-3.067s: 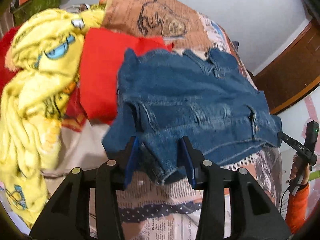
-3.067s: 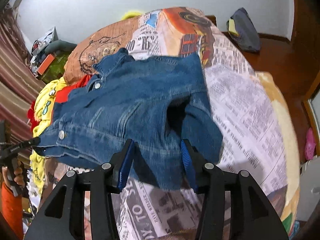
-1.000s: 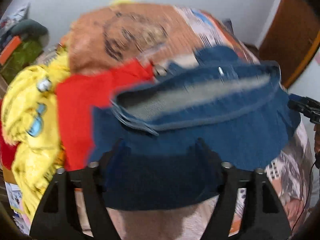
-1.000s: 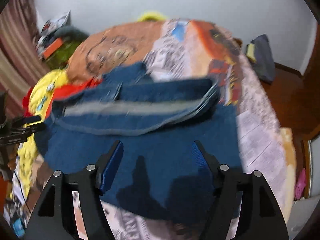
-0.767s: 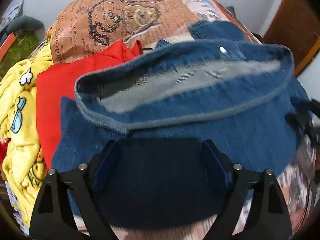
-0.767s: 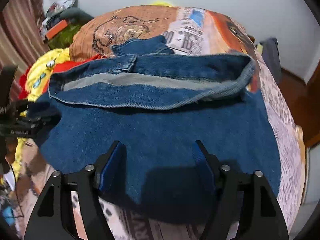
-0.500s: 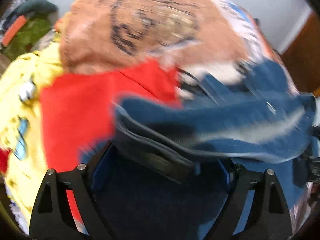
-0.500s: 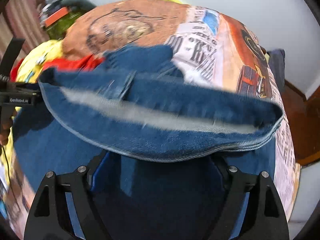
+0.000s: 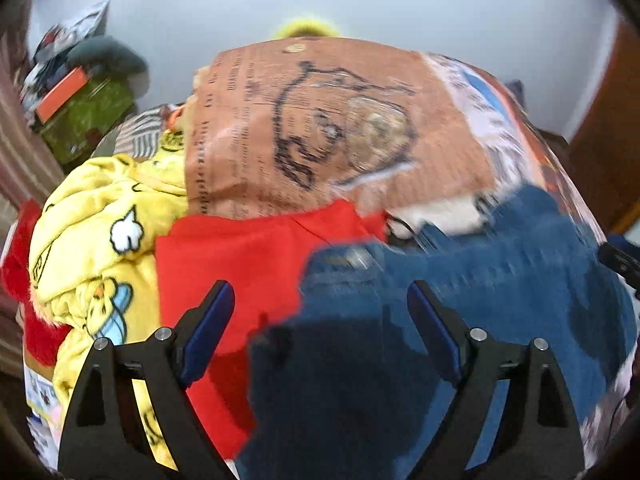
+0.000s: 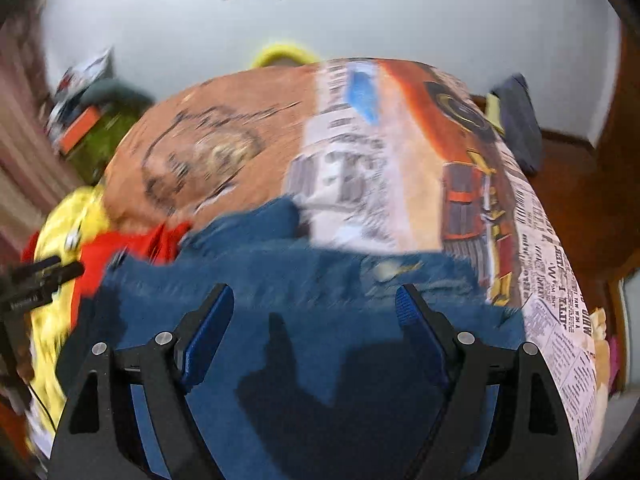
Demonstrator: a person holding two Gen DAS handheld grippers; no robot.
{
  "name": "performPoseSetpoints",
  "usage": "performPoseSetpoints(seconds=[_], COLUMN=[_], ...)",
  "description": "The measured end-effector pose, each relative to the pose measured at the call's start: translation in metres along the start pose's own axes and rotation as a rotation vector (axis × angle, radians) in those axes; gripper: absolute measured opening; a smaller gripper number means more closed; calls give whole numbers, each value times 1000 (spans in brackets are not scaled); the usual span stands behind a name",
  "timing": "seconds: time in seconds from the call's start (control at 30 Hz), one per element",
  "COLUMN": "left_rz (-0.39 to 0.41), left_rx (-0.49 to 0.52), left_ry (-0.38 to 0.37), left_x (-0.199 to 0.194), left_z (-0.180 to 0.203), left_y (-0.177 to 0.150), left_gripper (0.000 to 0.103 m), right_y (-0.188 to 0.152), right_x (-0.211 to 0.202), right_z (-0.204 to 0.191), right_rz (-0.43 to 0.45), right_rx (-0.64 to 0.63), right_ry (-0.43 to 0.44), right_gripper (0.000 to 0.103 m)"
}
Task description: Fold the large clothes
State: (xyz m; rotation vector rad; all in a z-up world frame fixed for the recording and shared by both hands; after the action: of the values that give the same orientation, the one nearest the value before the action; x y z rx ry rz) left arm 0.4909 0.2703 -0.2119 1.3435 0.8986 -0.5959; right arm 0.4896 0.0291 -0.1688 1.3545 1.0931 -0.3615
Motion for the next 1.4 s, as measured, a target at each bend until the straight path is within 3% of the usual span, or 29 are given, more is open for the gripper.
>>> performPoseSetpoints(seconds=[0.17, 0.33, 0.4, 0.57, 0.63, 0.73, 0.83, 0.93, 1.03, 1.1, 1.17, 1.3, 1.4], left_rz=[-55, -106, -85, -49, -47, -28, -43, -43, -68, -106, -133, -102, -72], left_rx=[89, 180, 139, 23, -6, -17, -49, -89, -126, -187, -248, -315, -395], left_ry=[-112, -68, -90, -145, -170, -134, -145, -92, 83, 134, 122, 78, -51], left_x=[-13, -3, -4, -17, -23, -35, -39, -45, -43, -42, -44, -59, -64], left_z=[38, 52, 43, 8, 1, -6, -13, -29, -58, -79, -94, -102, -94], left_y=[-52, -104, -118, -135, -140, -147, -154, -161, -173, -185, -197, -206, -204], left_gripper=[88, 90, 97, 99, 99, 102, 103, 103, 103, 103, 101, 101, 101], right_y=[-45, -87, -95, -104, -108, -113, -124, -136, -147, -153, -158, -162, -164], right_x=[3, 14, 8, -12, -25, -40, -53, -67, -76, -82, -88, -102, -113], right_z=[-49, -61, -49, 5, 14, 38, 67, 93, 111, 117, 122, 124, 120], right_rz=[-49, -101, -69, -82, -80, -57, -56, -58, -83, -98, -102, -86, -63], right_rx=[-165, -320, -323, -183, -191, -197, -136, -30, 86, 117, 133, 155, 171], right_ry=[59, 4, -3, -42, 32, -164, -160, -149, -127, -152, -184, -199, -178], right_gripper=[80, 81, 87, 93, 93, 93, 93, 99, 99, 99, 99, 99, 99])
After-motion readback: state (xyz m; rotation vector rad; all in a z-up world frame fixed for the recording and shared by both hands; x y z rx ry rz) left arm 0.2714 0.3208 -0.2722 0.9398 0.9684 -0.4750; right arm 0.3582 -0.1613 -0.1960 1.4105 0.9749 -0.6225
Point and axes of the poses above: each gripper's, at about its wrist camera, not at the fingertips, and x roughly the way its jaws point, z to its right, y to its top, the point moved 4 cm from there along x, roughly the way its jaws point, and after that the axes turned 1 degree about -x, right-handed, at the moved point
